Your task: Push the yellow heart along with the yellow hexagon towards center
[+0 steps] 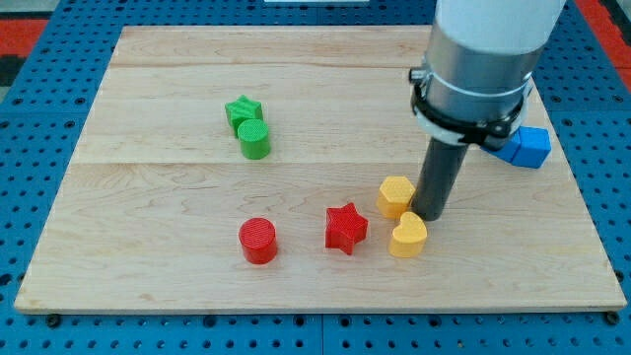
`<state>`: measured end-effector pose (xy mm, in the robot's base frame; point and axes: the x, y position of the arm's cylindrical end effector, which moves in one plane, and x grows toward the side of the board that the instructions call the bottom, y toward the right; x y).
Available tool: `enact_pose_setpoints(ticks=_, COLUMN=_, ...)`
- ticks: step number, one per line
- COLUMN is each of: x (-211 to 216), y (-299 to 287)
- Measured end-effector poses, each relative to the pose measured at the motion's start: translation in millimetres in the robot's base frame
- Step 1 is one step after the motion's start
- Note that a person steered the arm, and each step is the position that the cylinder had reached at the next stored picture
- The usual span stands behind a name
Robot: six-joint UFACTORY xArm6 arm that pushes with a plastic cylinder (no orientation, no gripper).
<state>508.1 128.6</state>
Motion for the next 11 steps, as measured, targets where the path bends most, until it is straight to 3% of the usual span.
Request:
enact_pose_setpoints(ticks=1, x=14.0, y=29.9)
enact_pose_setpoints(ticks=2, x=78.7, y=29.8)
enact_pose_setpoints(ticks=3, x=109.5, y=11.5)
enact_pose_setpoints(ticks=5, x=75.7, y=-35.9)
enact_pose_setpoints(ticks=9, x=-30.6, y=-38.0)
enact_pose_setpoints(ticks=10, x=-32.5, y=-15.4)
enact_pose_setpoints(ticks=11, x=-6.3, y=24.5)
